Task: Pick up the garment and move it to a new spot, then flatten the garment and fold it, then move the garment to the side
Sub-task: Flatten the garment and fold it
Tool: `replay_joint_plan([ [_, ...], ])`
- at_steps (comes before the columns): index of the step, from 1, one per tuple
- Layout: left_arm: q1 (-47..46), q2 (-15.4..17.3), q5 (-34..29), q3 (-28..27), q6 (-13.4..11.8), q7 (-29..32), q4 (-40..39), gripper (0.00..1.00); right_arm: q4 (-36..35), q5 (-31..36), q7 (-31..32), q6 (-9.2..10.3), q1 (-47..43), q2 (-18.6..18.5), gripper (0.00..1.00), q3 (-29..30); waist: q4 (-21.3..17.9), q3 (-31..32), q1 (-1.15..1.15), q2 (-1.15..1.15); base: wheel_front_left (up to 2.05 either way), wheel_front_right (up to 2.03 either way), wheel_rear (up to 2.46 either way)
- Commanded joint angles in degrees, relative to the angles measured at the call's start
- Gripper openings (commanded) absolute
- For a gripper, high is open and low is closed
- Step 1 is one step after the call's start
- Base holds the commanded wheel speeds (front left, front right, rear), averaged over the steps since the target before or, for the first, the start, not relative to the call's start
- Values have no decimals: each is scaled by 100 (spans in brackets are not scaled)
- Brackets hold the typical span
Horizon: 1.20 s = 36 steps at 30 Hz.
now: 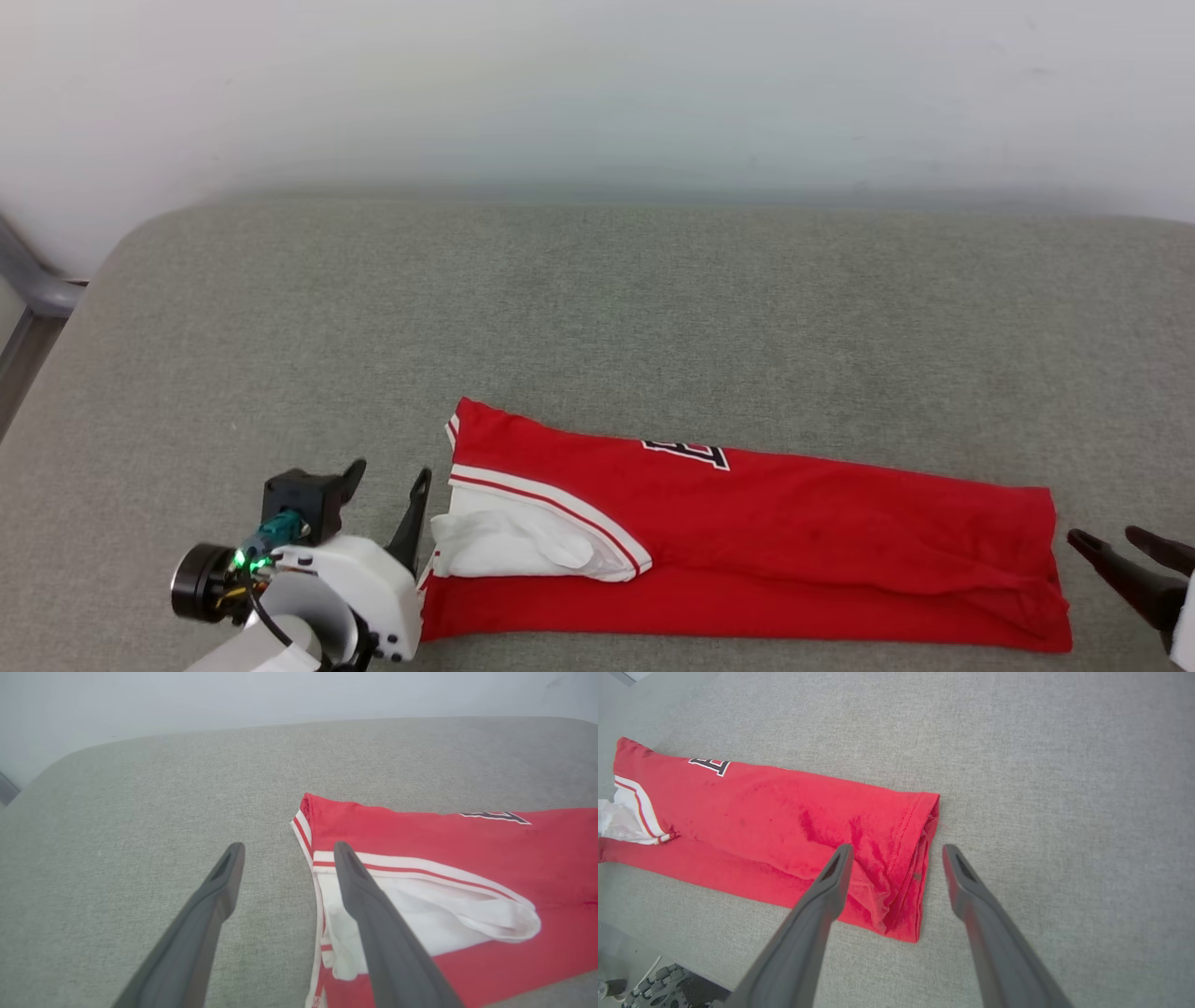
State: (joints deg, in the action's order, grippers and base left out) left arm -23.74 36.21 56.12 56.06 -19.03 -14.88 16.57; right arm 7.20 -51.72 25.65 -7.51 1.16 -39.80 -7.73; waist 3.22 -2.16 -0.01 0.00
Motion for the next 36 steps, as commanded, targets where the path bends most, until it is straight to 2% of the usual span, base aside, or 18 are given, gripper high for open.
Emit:
replay_joint_plan([
  [1, 59, -59, -160, -141, -75, -34, -83, 100, -8, -89, 121, 5, -59, -47, 100, 77, 35, -13, 1, 0, 0, 0, 0],
  [6, 391, -262, -1021, -932, -384, -40, -408, 100, 233, -323, 939, 5, 35, -136, 100, 245, 167, -122, 1, 0, 0, 0, 0],
  [9, 634, -441, -1495, -1404, -473, -41, -591, 100, 468, -308, 1226, 4, 196, -53, 100, 246, 261, -209, 1, 0, 0, 0, 0],
  [17, 1195, -961, -2496, -2453, -410, -41, -847, 100, 1029, -189, 1387, 4, 406, 246, 100, 24, 529, -417, 1, 0, 0, 0, 0],
  [26, 1683, -1539, -3424, -3357, -50, -42, -1104, 100, 1176, -522, 1089, 3, 575, 589, 100, -565, 648, -578, 1, 0, 0, 0, 0],
  [36, 2163, -2267, -4292, -4025, 501, -37, -1275, 100, 1422, -610, 518, 3, 776, 591, 100, -1115, 624, -538, 1, 0, 0, 0, 0],
])
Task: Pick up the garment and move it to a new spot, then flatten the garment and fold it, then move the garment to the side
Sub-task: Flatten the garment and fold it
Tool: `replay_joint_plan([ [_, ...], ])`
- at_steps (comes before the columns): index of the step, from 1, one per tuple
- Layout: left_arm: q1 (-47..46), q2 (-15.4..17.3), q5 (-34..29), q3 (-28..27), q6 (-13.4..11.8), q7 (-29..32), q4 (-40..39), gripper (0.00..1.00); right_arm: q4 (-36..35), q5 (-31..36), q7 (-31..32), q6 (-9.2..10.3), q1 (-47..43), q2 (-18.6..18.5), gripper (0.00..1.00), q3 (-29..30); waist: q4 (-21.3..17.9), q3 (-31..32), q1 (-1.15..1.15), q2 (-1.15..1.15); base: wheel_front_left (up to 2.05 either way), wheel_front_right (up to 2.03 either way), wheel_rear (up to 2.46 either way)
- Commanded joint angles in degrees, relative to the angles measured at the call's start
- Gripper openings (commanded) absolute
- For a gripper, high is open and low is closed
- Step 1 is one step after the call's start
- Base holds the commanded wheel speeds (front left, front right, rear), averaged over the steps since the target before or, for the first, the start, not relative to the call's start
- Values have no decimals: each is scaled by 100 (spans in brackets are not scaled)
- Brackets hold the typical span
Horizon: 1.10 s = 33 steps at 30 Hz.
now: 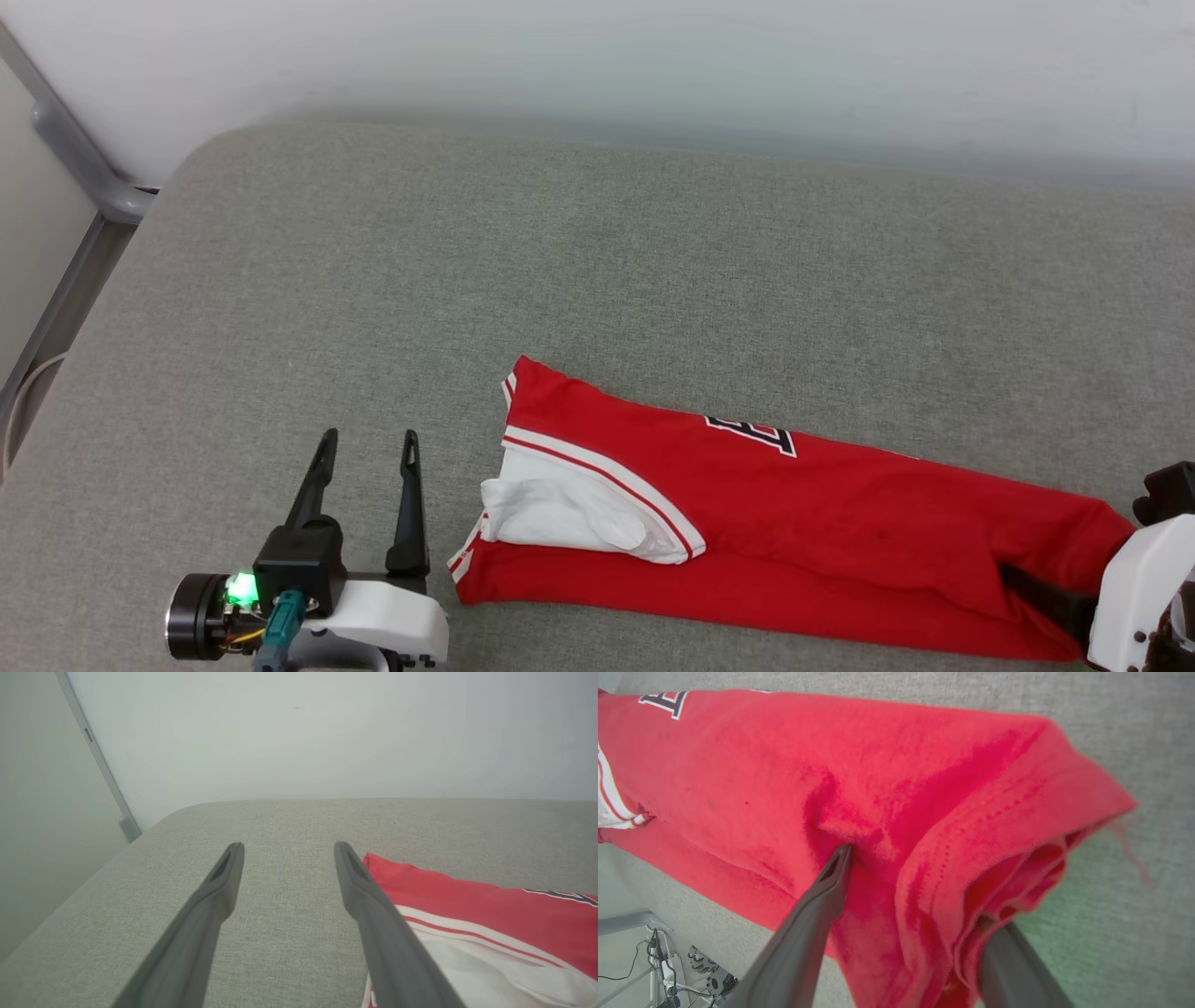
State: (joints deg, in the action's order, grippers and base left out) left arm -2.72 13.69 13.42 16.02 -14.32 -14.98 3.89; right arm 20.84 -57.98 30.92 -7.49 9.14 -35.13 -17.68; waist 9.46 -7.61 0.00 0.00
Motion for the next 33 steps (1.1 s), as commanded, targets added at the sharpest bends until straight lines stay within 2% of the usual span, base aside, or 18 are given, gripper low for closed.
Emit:
replay_joint_plan([
  [1, 93, -77, -91, -74, 76, -27, 7, 100, 88, 32, -118, 1, -4, 103, 60, -142, -4, 19, 0, 0, 0, 0, 0],
  [2, 123, -130, -155, -118, 128, -27, 22, 100, 126, 40, -207, 1, 11, 80, 11, -166, -6, 33, 0, 0, 0, 0, 0],
  [3, 195, -248, -343, -229, 255, -27, 72, 100, 220, 21, -446, 1, 25, -9, 0, -232, -17, 97, 0, 0, 0, 0, 0],
  [11, 377, -446, -643, -504, 451, -27, 111, 100, 556, -31, -779, 5, -44, -476, 0, -215, -53, 264, 0, 0, 0, 0, 0],
  [16, 484, -523, -773, -647, 578, -27, 137, 100, 1018, 87, -934, 5, -125, -873, 0, -148, -64, 378, 0, 0, 0, 0, 0],
  [21, 610, -629, -796, -775, 739, -27, 138, 100, 1182, 30, -990, 5, -199, -1086, 0, -64, -102, 501, 0, 0, 0, 0, 0],
  [27, 733, -704, -878, -878, 881, -27, 140, 100, 469, -301, -749, 3, -316, -1230, 0, 8, -156, 612, 0, 0, 0, 0, 0],
  [33, 772, -780, -925, -1001, 975, -27, 144, 100, -886, -612, -503, 3, -561, -1140, 0, 160, -189, 647, 0, 0, 0, 0, 0],
])
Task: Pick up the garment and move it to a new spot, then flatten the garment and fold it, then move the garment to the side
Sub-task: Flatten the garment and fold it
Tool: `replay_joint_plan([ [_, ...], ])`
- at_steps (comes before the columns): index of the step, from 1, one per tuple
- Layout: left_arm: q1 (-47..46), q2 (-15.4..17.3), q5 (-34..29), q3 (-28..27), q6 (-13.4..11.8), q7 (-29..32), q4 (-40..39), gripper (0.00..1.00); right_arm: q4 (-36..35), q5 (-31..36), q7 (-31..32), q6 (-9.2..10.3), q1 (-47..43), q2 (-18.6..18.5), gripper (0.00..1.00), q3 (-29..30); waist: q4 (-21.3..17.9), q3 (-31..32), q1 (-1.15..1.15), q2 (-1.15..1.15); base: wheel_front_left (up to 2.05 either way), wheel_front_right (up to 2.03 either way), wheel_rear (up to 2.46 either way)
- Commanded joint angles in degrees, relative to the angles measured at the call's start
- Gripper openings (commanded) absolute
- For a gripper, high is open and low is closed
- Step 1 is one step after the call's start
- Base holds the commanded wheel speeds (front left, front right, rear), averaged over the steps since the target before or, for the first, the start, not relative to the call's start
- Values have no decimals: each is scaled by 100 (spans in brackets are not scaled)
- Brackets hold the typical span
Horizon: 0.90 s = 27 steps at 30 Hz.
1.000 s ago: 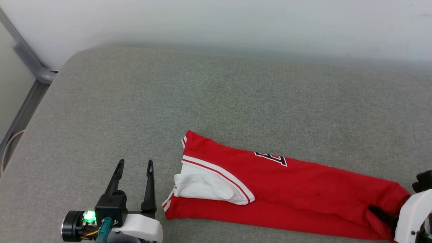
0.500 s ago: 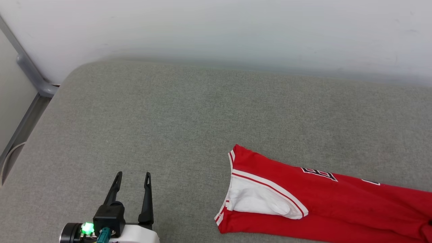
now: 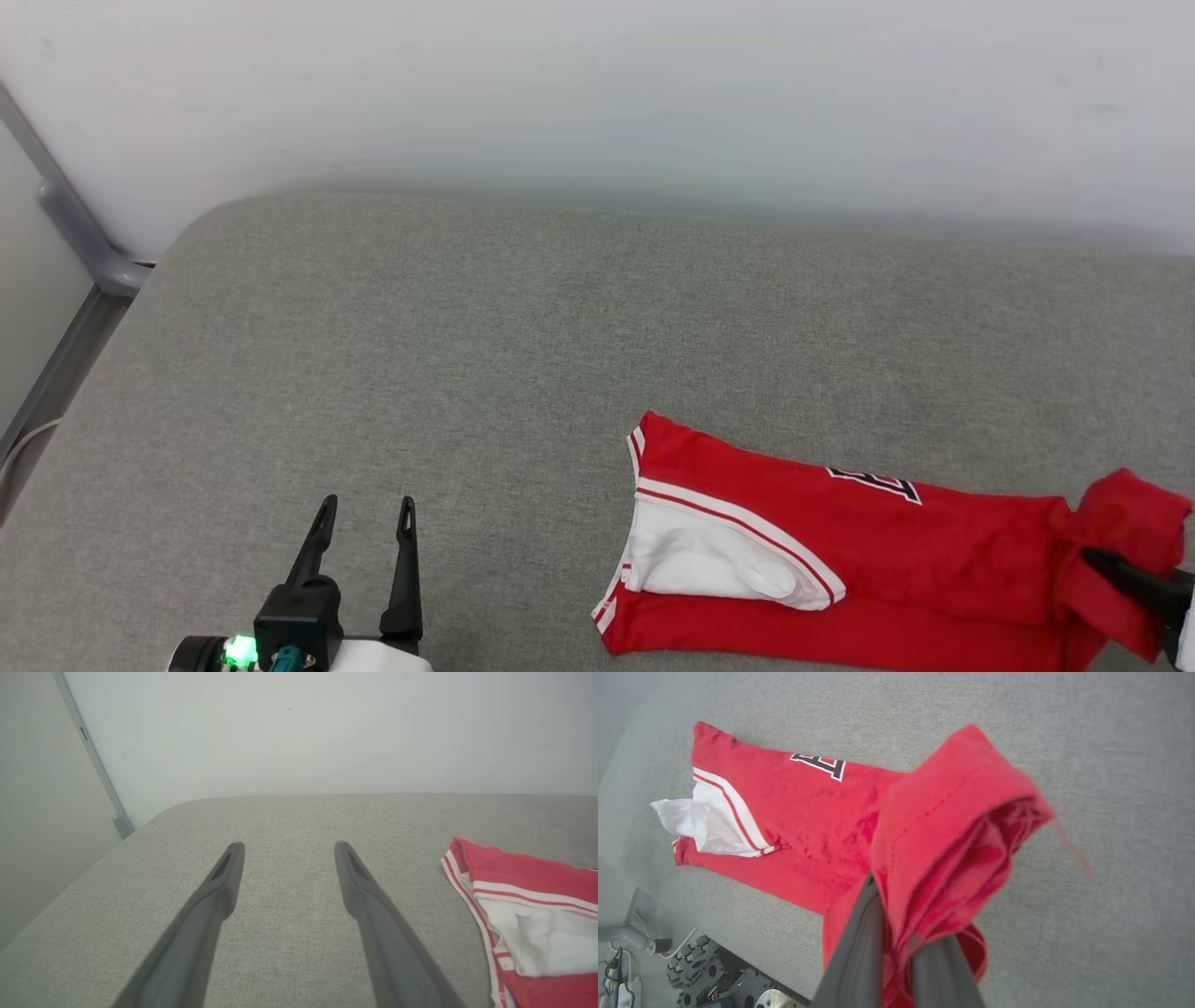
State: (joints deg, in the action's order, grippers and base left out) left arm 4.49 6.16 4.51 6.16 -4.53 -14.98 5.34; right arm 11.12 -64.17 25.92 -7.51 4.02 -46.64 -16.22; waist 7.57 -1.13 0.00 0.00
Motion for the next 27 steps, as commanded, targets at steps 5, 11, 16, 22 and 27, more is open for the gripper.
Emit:
replay_joint_plan([
  [5, -42, -82, -84, -31, 60, -27, 18, 100, -737, 99, 233, 5, -51, 196, 0, -9, 20, -72, 0, 0, 0, 0, 0],
  [11, -179, -166, -127, -30, 94, -27, 17, 100, -1048, 519, 563, 5, 378, 647, 0, -253, 75, -217, 0, 0, 0, 0, 0],
  [16, -280, -219, -168, 2, 120, -27, 27, 100, -877, 931, 781, 5, 935, 1101, 0, -733, 152, -324, 0, 0, 0, 0, 0],
  [22, -372, -251, -189, 19, 102, -27, 7, 100, -497, 1302, 778, 4, 1697, 1562, 0, -1547, 207, -474, 0, 0, 0, 0, 0],
  [27, -467, -280, -194, 48, 104, -28, 9, 100, 88, 1603, 633, 4, 2372, 1953, 0, -2116, 252, -610, 0, 0, 0, 0, 0],
])
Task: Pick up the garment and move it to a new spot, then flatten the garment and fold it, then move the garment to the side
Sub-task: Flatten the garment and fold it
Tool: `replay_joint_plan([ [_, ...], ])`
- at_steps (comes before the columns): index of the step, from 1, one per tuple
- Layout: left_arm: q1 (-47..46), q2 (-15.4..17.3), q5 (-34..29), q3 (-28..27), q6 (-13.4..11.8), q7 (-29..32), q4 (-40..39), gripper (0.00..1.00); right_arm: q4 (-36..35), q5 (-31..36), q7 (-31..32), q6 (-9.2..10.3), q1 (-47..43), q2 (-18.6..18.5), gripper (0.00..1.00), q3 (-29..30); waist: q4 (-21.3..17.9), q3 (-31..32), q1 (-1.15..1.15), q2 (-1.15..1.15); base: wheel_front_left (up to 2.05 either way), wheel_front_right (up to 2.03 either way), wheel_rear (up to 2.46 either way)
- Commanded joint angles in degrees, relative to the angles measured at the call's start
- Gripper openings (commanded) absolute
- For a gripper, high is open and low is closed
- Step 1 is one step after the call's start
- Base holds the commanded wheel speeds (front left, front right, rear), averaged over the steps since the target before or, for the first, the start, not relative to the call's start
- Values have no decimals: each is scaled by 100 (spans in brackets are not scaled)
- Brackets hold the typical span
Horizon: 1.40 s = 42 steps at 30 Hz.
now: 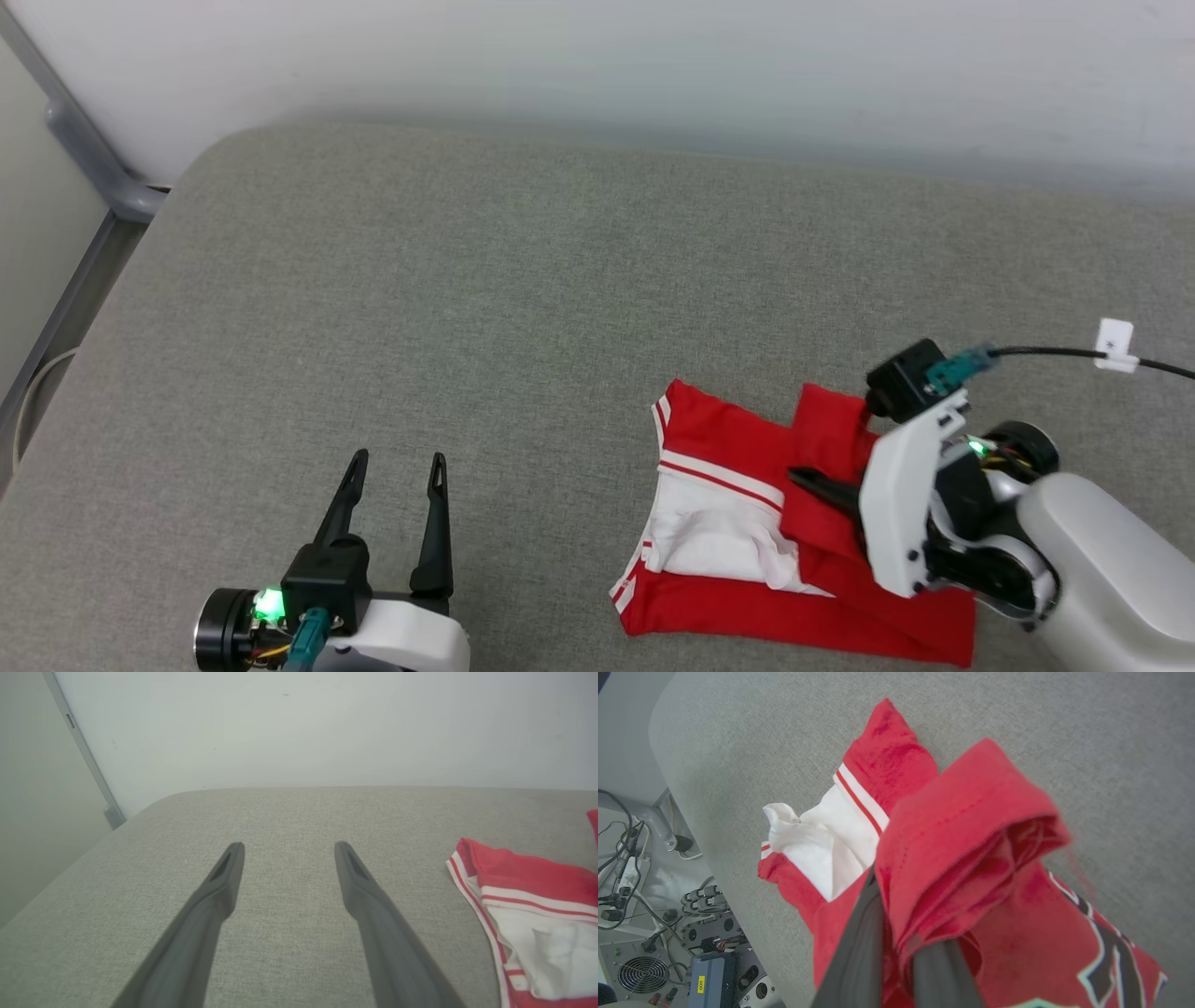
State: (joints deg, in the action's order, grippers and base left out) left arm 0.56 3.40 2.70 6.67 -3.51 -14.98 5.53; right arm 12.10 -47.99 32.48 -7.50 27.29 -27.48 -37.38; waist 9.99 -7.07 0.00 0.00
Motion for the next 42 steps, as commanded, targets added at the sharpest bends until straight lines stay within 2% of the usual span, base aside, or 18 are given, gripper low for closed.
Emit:
replay_joint_plan([
  [1, -94, -9, -13, 3, 0, -28, -6, 100, 130, 7, -77, 3, 162, 139, 0, -65, 19, -40, 0, 0, 0, 0, 0],
  [8, -204, -33, 7, 66, -39, -28, 11, 100, 1098, 231, -300, 3, 687, 556, 0, -693, 82, -157, 0, 0, 0, 0, 0],
  [15, -195, -46, 51, 109, -94, -28, 33, 100, 1800, 276, -653, 4, 814, 680, 0, -1161, 83, -163, 0, 0, 0, 0, 0],
  [16, -172, -48, 51, 106, -104, -28, 38, 100, 1823, 283, -767, 4, 838, 662, 7, -1205, 69, -142, 0, 0, 0, 0, 0],
  [17, -143, -49, 55, 99, -103, -28, 47, 100, 1831, 220, -879, 4, 843, 654, 64, -1217, 54, -113, 0, 0, 0, 0, 0],
  [18, -110, -49, 54, 94, -99, -28, 56, 100, 1799, 183, -981, 4, 849, 633, 100, -1237, 39, -77, 0, 0, 0, 0, 0],
  [26, 69, -51, 5, 11, -38, -28, 92, 100, 1100, 209, -2107, 4, 601, 56, 100, -1070, -194, 283, 0, 0, 0, 0, 0],
  [32, 209, -47, -45, -60, 21, -28, 84, 100, 799, 757, -3150, 4, 153, -272, 100, -196, -424, 489, 0, 0, 0, 0, 0],
  [38, 355, -33, -54, -119, 62, -27, 81, 100, 780, 1679, -4279, 4, -598, -25, 100, 1185, -652, 640, 0, 0, 0, 0, 0],
  [42, 406, -21, -56, -171, 83, -28, 41, 100, 621, 2491, -4645, 4, -1147, 350, 100, 2228, -768, 716, 0, 0, 0, 0, 0],
])
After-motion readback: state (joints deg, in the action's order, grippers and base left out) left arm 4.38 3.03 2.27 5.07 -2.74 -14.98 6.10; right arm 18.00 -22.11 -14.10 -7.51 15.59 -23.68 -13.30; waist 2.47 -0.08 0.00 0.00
